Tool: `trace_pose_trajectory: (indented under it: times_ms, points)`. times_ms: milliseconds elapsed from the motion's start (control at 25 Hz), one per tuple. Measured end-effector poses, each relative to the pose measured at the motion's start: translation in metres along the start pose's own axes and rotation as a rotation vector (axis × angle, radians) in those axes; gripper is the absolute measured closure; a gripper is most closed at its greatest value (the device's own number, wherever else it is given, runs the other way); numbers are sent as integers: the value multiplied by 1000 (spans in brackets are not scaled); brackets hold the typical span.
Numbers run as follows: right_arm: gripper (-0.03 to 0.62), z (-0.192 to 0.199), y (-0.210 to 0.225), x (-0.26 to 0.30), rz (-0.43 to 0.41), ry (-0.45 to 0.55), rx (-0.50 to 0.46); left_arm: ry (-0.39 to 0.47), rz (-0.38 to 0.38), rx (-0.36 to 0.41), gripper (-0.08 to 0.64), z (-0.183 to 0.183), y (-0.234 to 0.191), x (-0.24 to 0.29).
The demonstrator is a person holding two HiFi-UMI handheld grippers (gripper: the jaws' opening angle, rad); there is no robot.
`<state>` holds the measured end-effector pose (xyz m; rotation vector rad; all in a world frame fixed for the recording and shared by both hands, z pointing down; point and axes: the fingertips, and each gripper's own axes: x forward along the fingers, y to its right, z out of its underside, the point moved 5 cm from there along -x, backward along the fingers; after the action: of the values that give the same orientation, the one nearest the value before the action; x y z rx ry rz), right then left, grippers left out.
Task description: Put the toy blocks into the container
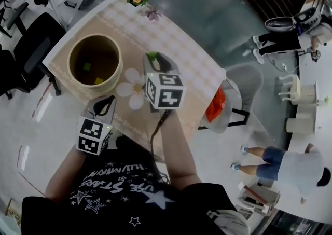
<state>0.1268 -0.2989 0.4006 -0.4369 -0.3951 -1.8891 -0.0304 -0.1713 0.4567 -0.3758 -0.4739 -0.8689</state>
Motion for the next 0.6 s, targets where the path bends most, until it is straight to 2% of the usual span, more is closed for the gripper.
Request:
trace_pose_trajectory:
  times_ms: [320,600]
  points:
    - [449,-31,-81,-1,-117,45,-83,28,-120,-80,551,20,-50,-62]
    - [448,-44,-135,12,-190,37,-170,101,-242,-146,551,29,-97,-104]
